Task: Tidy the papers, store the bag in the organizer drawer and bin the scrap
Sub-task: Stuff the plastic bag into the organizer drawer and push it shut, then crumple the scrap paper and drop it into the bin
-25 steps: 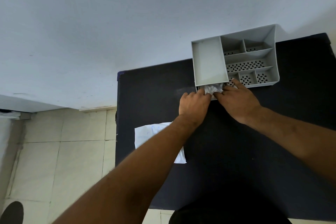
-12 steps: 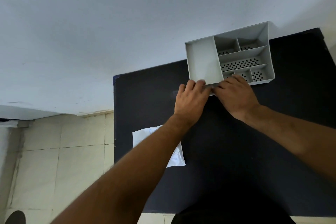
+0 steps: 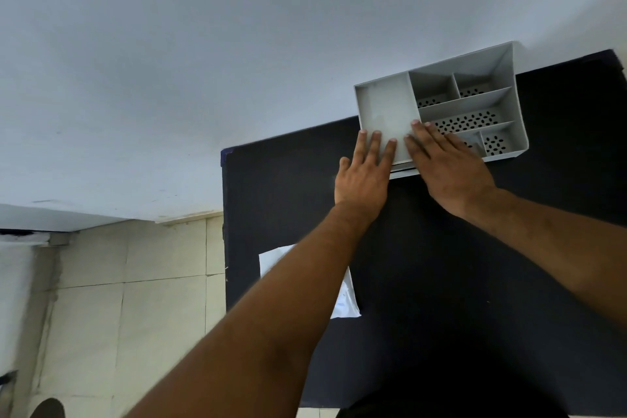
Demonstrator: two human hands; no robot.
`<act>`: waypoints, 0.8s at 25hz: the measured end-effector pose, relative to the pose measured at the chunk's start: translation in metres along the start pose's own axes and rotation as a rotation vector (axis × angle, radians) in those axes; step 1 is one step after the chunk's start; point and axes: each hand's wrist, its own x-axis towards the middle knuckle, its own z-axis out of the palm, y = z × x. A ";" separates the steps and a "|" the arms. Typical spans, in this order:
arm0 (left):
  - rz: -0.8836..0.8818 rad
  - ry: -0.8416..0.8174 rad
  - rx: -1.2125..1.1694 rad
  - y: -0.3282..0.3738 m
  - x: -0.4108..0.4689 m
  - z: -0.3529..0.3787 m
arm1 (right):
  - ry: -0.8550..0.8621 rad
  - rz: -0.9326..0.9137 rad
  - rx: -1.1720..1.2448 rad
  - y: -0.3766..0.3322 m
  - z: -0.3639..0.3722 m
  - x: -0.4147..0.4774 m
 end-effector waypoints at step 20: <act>-0.844 -0.098 -0.527 -0.096 -0.207 0.116 | -0.344 -0.433 0.190 -0.210 0.034 -0.040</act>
